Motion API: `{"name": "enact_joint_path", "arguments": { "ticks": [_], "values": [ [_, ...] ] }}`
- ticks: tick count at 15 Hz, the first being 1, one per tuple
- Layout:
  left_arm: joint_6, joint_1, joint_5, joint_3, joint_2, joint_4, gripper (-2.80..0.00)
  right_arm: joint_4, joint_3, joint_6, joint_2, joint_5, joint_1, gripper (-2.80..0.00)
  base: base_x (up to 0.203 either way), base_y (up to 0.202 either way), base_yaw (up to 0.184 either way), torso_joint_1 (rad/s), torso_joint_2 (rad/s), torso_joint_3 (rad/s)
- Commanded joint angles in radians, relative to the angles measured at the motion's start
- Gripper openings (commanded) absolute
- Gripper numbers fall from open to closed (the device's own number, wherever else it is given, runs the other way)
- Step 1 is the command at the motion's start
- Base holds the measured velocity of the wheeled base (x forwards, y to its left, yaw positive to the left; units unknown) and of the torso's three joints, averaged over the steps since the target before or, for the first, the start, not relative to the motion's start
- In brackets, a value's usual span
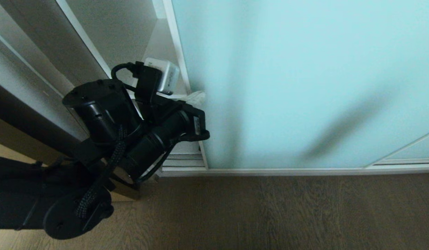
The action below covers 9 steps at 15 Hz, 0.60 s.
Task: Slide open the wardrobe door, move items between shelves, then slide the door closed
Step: Open the door
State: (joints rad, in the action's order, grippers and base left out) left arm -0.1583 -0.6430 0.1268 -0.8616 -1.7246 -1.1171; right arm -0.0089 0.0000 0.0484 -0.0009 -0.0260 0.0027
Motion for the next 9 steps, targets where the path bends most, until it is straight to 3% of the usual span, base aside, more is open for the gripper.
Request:
{"name": "enact_joint_path", "arguments": {
  "ticks": [1,4,9],
  "values": [
    [-0.005,-0.061,0.004,-0.019,-0.049,-0.011,-2.80,0.000,0.000,-0.001,-0.001,0.000,0.000,-2.80,0.000,0.000,0.000,0.000,0.00,0.000],
    [-0.033,-0.107,0.011,-0.035,-0.089,-0.043,-2.80,0.000,0.001,0.000,-0.001,0.000,0.000,-2.80,0.000,0.000,0.000,0.000,0.00,0.000],
    [-0.033,-0.168,0.066,0.028,0.115,-0.041,-2.80,0.000,0.000,0.000,-0.001,0.000,0.000,-2.80,0.000,0.000,0.000,0.000,0.00,0.000]
  ]
}}
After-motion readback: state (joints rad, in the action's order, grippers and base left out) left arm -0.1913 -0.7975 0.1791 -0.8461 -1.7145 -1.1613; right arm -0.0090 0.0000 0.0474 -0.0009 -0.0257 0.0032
